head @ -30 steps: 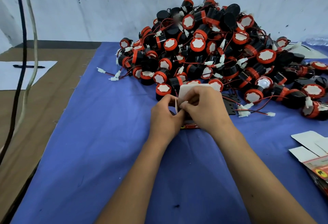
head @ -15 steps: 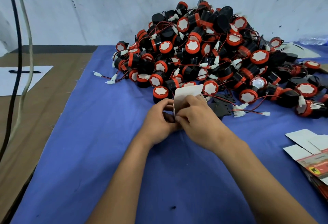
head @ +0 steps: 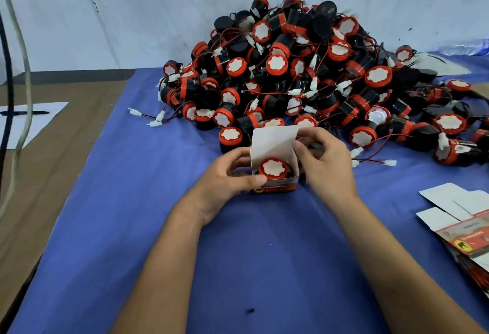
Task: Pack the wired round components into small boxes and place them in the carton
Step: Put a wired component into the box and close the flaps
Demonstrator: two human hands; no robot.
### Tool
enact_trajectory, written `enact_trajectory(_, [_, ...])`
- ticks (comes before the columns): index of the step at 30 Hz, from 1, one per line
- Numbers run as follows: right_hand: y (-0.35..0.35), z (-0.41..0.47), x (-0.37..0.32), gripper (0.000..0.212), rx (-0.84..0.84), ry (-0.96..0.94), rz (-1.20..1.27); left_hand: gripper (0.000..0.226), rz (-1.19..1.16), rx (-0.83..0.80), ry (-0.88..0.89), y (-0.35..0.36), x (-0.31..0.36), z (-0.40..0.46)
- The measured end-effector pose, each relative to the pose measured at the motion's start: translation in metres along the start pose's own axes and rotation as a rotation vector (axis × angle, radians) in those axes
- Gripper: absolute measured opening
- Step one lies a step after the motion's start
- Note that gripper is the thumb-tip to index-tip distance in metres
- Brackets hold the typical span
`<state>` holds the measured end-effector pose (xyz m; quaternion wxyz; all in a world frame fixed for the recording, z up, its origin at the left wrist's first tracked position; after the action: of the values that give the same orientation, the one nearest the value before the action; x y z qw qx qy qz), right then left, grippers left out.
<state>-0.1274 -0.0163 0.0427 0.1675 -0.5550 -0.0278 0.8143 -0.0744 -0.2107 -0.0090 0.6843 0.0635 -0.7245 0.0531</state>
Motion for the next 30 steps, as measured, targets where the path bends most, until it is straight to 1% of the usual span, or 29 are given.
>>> enact_trajectory(1, [0.004, 0.000, -0.001, 0.015, -0.059, -0.057, -0.056, 0.048, -0.109, -0.019, -0.068, 0.004, -0.002, -0.001])
enact_trajectory(3, [0.010, -0.002, -0.007, 0.021, -0.144, -0.155, -0.119, 0.041, -0.271, 0.010, -0.171, 0.004, -0.006, -0.001])
enact_trajectory(5, [0.013, -0.004, -0.008, 0.035, -0.174, -0.214, -0.196, 0.028, -0.262, 0.087, -0.187, 0.001, -0.009, 0.001])
enact_trajectory(6, [0.015, -0.005, -0.008, 0.041, -0.185, -0.224, -0.220, 0.024, -0.208, 0.131, -0.164, -0.001, -0.008, 0.001])
enact_trajectory(8, [0.018, -0.009, -0.011, 0.043, -0.225, -0.239, -0.201, 0.024, -0.110, 0.218, -0.094, -0.004, -0.007, 0.001])
enact_trajectory(9, [0.021, -0.012, -0.013, 0.041, -0.253, -0.258, -0.175, 0.024, -0.079, 0.242, -0.055, -0.004, -0.005, 0.002])
enact_trajectory(12, [0.027, -0.024, -0.026, 0.030, -0.331, -0.376, -0.104, 0.027, -0.003, 0.248, 0.039, -0.008, 0.002, 0.001])
enact_trajectory(14, [0.033, -0.032, -0.030, 0.025, -0.379, -0.425, -0.074, 0.035, 0.048, 0.313, 0.116, -0.018, 0.008, 0.001])
enact_trajectory(17, [0.041, -0.038, -0.026, 0.038, -0.446, -0.443, -0.066, 0.043, 0.053, 0.381, 0.158, -0.025, 0.012, -0.003])
enact_trajectory(18, [0.041, -0.038, -0.023, 0.038, -0.448, -0.441, -0.059, 0.043, 0.059, 0.369, 0.153, -0.025, 0.011, -0.004])
enact_trajectory(20, [0.038, -0.035, -0.019, 0.034, -0.419, -0.449, -0.063, 0.041, -0.005, 0.260, 0.086, -0.023, 0.004, -0.004])
enact_trajectory(22, [0.036, -0.033, -0.016, 0.028, -0.397, -0.467, -0.088, 0.031, -0.154, 0.111, -0.014, -0.019, 0.000, -0.006])
enact_trajectory(23, [0.035, -0.033, -0.015, 0.027, -0.400, -0.472, -0.095, 0.025, -0.180, 0.077, -0.025, -0.019, 0.000, -0.008])
enact_trajectory(24, [0.035, -0.033, -0.015, 0.027, -0.413, -0.469, -0.090, 0.022, -0.136, 0.077, 0.005, -0.021, 0.000, -0.008])
enact_trajectory(25, [0.036, -0.033, -0.014, 0.029, -0.437, -0.454, -0.074, 0.019, -0.035, 0.097, 0.059, -0.022, 0.001, -0.008])
enact_trajectory(27, [0.036, -0.033, -0.012, 0.036, -0.494, -0.395, -0.041, 0.023, 0.144, 0.136, 0.162, -0.021, 0.004, -0.008])
enact_trajectory(29, [0.036, -0.032, -0.012, 0.035, -0.502, -0.360, -0.023, 0.025, 0.171, 0.118, 0.208, -0.018, 0.007, -0.008])
enact_trajectory(30, [0.036, -0.032, -0.013, 0.034, -0.492, -0.371, -0.029, 0.025, 0.162, 0.098, 0.218, -0.018, 0.008, -0.008])
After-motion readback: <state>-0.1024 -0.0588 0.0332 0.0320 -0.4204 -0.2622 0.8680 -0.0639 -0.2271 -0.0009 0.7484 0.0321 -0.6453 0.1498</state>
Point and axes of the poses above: each hand's wrist, its own z-axis towards the middle knuckle, its own y-axis out of the palm, x = y × z, the point moved 9 cm from there along z, towards the middle knuckle, and after that the axes turned 12 degrees about x, right-handed, at the moved point
